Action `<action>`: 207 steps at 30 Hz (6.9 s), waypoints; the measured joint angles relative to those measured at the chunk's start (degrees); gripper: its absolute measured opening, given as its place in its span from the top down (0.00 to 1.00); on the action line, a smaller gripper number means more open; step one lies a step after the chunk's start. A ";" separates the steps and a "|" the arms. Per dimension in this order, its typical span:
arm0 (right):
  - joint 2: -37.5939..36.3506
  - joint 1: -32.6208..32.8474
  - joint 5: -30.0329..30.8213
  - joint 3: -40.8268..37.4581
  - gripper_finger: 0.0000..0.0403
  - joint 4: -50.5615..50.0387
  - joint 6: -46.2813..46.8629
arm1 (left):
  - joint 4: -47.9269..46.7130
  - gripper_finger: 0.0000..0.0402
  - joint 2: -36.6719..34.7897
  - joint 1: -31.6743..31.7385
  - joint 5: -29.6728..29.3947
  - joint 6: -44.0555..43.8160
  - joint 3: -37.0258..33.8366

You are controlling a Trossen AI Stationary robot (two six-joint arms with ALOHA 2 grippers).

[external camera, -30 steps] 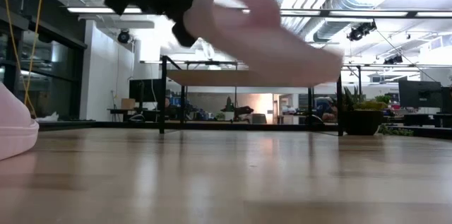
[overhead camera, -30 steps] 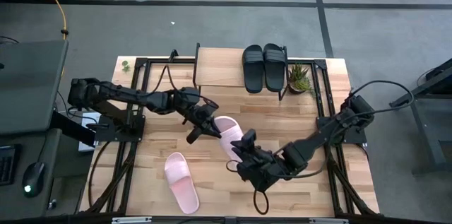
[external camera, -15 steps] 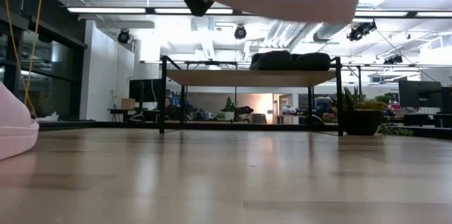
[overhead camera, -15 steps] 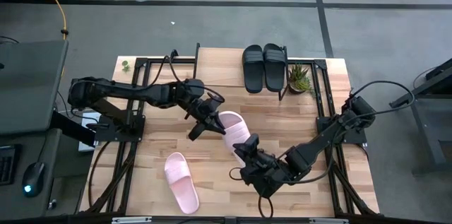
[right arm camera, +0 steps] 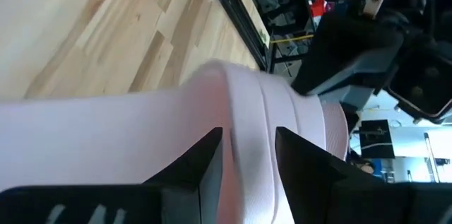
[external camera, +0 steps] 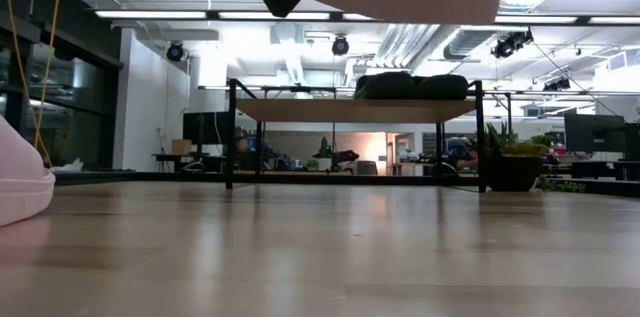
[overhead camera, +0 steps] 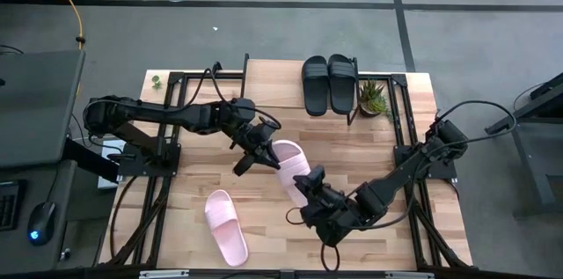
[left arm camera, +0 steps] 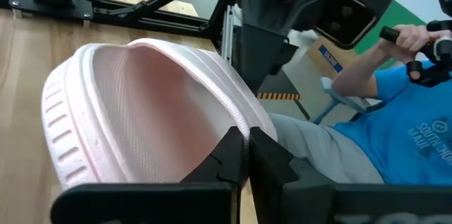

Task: Pick and place slides into the shelf
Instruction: Put the right pink slipper on the shelf

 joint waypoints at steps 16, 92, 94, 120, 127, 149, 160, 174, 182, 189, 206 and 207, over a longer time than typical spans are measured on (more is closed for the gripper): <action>0.00 0.04 4.07 0.00 0.70 -0.59 0.59 | 2.24 0.99 0.00 -3.41 -0.27 -1.49 0.00; 0.05 -1.87 5.14 0.00 1.00 -0.85 9.69 | -11.91 0.59 -11.35 -5.26 -32.65 7.71 0.00; 0.07 -2.23 6.52 0.00 1.00 -0.82 9.99 | -13.45 0.60 -12.75 -5.30 -32.65 7.50 0.02; -0.04 -15.39 6.45 10.41 1.00 -2.29 13.46 | -28.74 0.70 -13.79 -12.18 -36.74 8.93 -0.59; -0.04 -22.67 -0.71 14.33 1.00 -11.38 17.98 | -28.53 0.70 -14.19 -12.65 -44.06 12.18 -0.59; -2.73 -43.88 -21.69 14.82 1.00 2.24 6.64 | -10.42 0.70 -26.26 4.45 -29.55 13.45 -14.40; -2.78 -52.46 -29.37 12.89 1.00 7.47 6.51 | -8.54 0.70 -26.29 4.51 -30.38 15.48 -14.40; -2.75 -55.90 -30.71 5.16 1.00 16.02 4.99 | -8.56 0.70 -26.29 4.47 -30.47 15.02 -14.40; -2.73 -56.24 -30.96 -1.74 1.00 25.73 3.11 | -8.56 0.70 -26.29 4.47 -30.47 15.02 -14.38; -2.73 -56.99 -31.61 -3.88 1.00 27.77 3.12 | -8.56 0.70 -26.29 4.47 -30.47 14.99 -14.36; -2.71 -57.00 -31.51 -10.64 1.00 34.53 3.11 | -8.54 0.70 -26.29 4.47 -30.47 14.99 -14.36; -2.71 -57.00 -31.40 -10.64 1.00 34.56 3.10 | -8.54 0.70 -26.29 4.47 -30.47 14.99 -14.36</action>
